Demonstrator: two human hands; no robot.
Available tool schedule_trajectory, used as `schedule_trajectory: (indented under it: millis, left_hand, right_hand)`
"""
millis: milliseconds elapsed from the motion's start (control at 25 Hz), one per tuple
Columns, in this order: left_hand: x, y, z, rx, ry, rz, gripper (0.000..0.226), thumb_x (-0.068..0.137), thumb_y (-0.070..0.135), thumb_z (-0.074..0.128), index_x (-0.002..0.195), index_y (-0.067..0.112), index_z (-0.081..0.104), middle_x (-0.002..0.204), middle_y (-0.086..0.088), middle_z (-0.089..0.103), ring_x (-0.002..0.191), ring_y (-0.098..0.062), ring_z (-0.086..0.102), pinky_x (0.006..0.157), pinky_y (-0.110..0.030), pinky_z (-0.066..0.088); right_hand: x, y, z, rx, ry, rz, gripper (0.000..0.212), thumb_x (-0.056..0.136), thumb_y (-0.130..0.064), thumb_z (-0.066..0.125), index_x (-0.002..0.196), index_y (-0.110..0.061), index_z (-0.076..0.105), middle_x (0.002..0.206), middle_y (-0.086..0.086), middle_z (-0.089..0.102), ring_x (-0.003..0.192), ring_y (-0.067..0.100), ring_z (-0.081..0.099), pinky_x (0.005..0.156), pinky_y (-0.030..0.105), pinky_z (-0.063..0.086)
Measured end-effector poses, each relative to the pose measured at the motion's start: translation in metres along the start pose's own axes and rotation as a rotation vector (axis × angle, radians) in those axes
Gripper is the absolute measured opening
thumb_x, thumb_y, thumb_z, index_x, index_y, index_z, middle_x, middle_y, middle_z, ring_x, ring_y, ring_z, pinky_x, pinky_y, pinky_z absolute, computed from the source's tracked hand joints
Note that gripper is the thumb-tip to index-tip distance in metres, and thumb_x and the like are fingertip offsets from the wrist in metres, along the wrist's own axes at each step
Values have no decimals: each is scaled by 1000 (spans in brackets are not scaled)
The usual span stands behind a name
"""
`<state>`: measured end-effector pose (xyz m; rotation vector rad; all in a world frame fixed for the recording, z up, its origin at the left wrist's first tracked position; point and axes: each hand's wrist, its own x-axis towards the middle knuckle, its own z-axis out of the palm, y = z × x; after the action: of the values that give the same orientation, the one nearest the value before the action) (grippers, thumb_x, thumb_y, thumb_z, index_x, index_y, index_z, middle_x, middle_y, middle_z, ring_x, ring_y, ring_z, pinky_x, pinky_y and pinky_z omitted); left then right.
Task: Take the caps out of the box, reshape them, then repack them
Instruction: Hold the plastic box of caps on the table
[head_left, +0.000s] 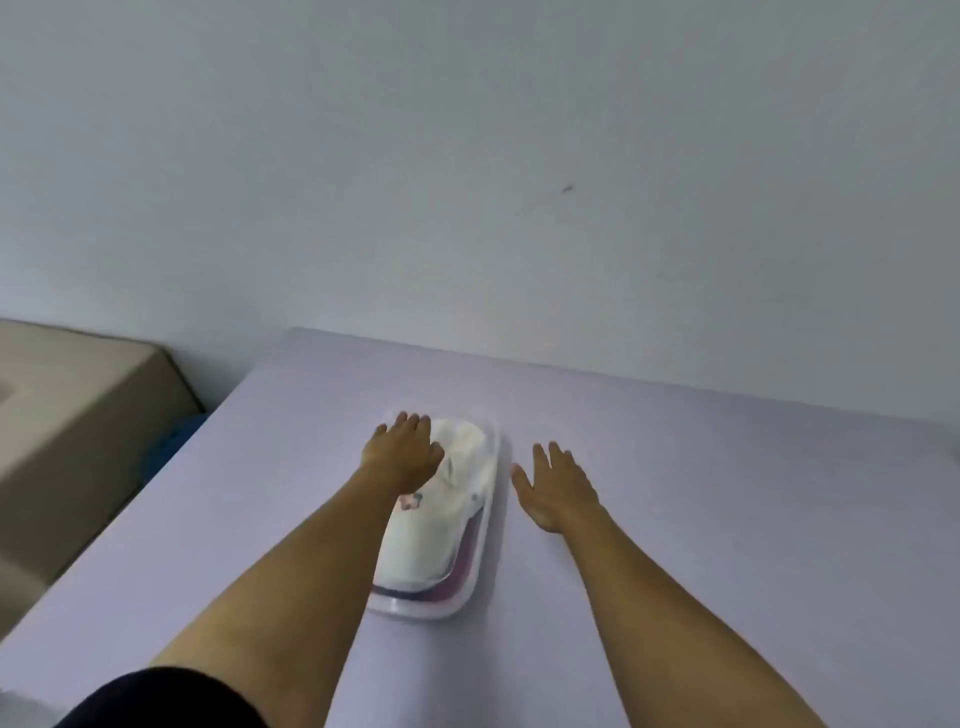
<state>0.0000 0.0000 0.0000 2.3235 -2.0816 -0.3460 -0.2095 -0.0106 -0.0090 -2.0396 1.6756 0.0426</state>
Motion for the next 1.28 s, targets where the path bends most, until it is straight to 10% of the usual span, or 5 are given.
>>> schedule_trajectory:
  millis: [360, 1280]
  left_hand:
    - [-70, -79, 82, -762, -136, -503, 66, 96, 48, 35, 148, 10, 18, 148, -17, 37, 133, -37, 39, 108, -44, 32]
    - [-87, 112, 123, -730, -88, -348, 59, 97, 49, 33, 143, 12, 27, 133, -15, 54, 119, -35, 53, 99, -44, 44]
  right_hand:
    - [-19, -55, 122, 795, 43, 362, 74, 89, -55, 46, 141, -6, 30, 140, 17, 46, 126, 34, 47, 100, 38, 39]
    - [-77, 124, 70, 732, 213, 437, 67, 91, -53, 41, 143, -10, 34, 144, 12, 44, 131, 31, 43, 108, 43, 37]
